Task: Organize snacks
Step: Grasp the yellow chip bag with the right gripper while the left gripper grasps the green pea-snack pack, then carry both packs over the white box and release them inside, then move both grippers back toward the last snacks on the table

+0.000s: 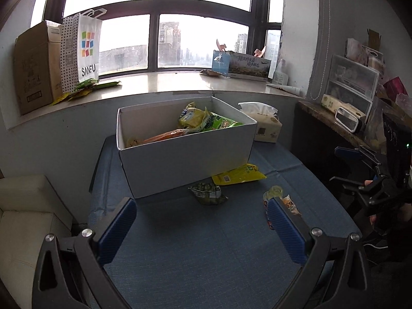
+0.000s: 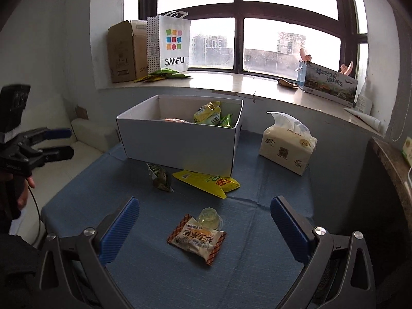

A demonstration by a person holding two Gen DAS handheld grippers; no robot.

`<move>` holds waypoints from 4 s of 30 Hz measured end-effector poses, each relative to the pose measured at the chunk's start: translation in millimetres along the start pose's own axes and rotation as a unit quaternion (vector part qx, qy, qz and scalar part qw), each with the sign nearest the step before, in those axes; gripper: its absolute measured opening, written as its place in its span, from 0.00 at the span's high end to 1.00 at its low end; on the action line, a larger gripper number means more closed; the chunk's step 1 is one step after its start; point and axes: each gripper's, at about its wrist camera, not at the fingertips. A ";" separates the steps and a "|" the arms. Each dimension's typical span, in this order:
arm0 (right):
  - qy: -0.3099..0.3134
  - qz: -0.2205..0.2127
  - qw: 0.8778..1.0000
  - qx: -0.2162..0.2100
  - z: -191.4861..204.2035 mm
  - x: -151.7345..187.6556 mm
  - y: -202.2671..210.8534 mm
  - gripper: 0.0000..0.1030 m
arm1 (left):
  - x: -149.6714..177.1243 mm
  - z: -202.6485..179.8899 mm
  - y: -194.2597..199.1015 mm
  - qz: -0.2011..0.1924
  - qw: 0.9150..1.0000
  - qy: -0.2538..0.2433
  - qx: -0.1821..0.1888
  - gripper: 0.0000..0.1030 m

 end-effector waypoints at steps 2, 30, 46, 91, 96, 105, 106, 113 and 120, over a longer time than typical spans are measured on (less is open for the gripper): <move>0.028 0.026 0.999 0.018 4.8 -3.2 -22.2 0.00 | 0.4 -0.9 -1.7 0.004 1.000 -0.002 0.002 0.00; 0.185 0.166 0.968 0.013 -1.1 -44.3 -192.5 0.70 | 11.3 10.2 -25.8 0.041 0.999 0.011 0.004 0.00; -0.047 0.069 0.989 -0.121 -40.6 -15.1 -39.8 0.77 | -17.8 7.6 -130.6 0.121 0.991 0.030 0.050 0.00; -0.123 0.065 0.984 -0.115 -13.4 -211.8 -168.9 0.14 | -167.6 103.7 -147.0 0.044 0.997 0.049 -0.026 0.00; -0.143 0.060 0.982 -0.112 -23.0 -200.5 -171.8 0.00 | -154.1 104.6 -151.9 0.052 0.997 0.053 -0.028 0.00; -0.115 0.038 0.988 -0.101 -15.0 -192.9 -144.4 0.00 | -140.6 91.2 -122.7 0.036 0.998 0.035 -0.034 0.00; -0.109 0.033 0.988 -0.103 -12.7 -190.7 -137.5 0.00 | -137.9 86.4 -116.0 0.033 0.998 0.024 -0.038 0.00; -0.074 0.002 0.991 -0.110 -0.3 -160.1 -80.5 0.00 | -106.6 53.0 -61.8 0.002 0.999 -0.010 -0.049 0.00; -0.036 -0.002 0.995 -0.089 19.0 -112.6 -30.6 0.00 | -57.7 25.4 -23.3 0.010 0.999 0.028 -0.020 0.00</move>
Point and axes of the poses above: each gripper's, at about its wrist camera, not at the fingertips, and y roughly against the way its jaws point, z to its left, x to its underside, and after that the axes turned 9 degrees about z, right-handed
